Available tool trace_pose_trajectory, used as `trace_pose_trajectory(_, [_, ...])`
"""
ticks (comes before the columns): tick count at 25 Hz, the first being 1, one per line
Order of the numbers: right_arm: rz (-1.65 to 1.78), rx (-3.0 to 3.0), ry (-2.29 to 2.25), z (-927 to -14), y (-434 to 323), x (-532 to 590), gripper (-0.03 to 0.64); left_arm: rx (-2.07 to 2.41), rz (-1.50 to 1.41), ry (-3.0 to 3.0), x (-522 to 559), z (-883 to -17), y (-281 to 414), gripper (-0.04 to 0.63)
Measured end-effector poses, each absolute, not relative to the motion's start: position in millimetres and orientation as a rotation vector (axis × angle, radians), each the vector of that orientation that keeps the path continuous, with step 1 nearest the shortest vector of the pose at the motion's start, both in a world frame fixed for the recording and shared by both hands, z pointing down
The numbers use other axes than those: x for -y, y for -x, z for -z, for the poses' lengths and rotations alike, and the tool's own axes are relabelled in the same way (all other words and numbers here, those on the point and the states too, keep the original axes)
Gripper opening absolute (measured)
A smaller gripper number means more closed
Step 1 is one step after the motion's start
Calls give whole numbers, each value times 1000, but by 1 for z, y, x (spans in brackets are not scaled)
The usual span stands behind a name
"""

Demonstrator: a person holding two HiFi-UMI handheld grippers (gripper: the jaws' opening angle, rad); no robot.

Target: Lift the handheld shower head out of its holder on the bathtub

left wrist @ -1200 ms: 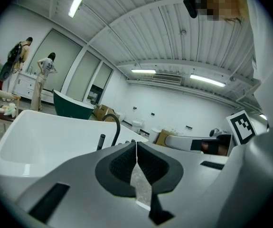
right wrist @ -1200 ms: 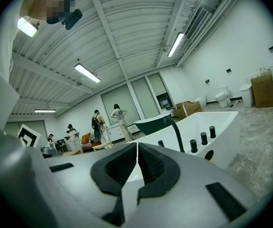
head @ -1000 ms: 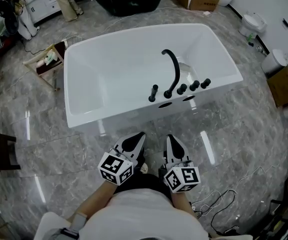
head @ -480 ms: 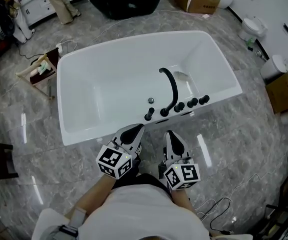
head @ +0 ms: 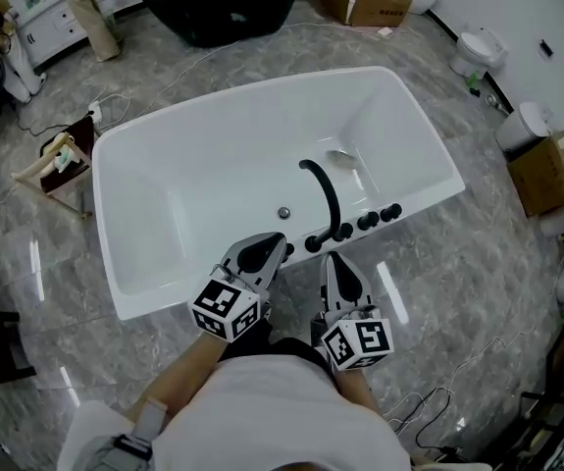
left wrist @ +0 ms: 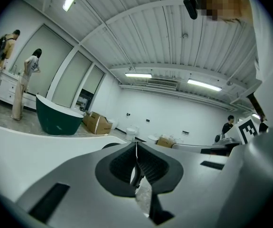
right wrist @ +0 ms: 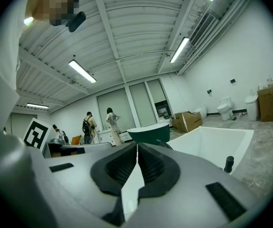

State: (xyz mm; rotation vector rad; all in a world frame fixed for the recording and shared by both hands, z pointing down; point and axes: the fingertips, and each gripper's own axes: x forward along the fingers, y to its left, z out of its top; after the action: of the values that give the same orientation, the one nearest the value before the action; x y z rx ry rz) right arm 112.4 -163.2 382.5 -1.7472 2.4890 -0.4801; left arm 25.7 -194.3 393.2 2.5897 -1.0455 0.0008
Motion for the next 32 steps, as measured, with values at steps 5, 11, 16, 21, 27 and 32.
trace_pose_trajectory(5, [473,-2505,1717,-384,-103,179,18,1001,-16,-2589,211,-402,-28,12])
trace_pose_trajectory(11, [508,-2577,1565,-384,-92,190,20,1010,-32,-2560,216,-407,-25,12])
trace_pose_trajectory(16, [563,-2714,1416,-394,-69,204,252,1062,-48,-2523,219,-415,-14,12])
trace_pose_trajectory(21, [548,-2820,1384,-393,-60,210,253,1112,-42,-2473,221,-413,-7,12])
trace_pose_trajectory(27, [490,-2939,1344,-410,-52,212,252,1130,-55,-2456,224,-426,-9,12])
trace_pose_trajectory(32, [522,-2986,1305,-437,-49,214,252,1137,-67,-2422,223,-449,-9,12])
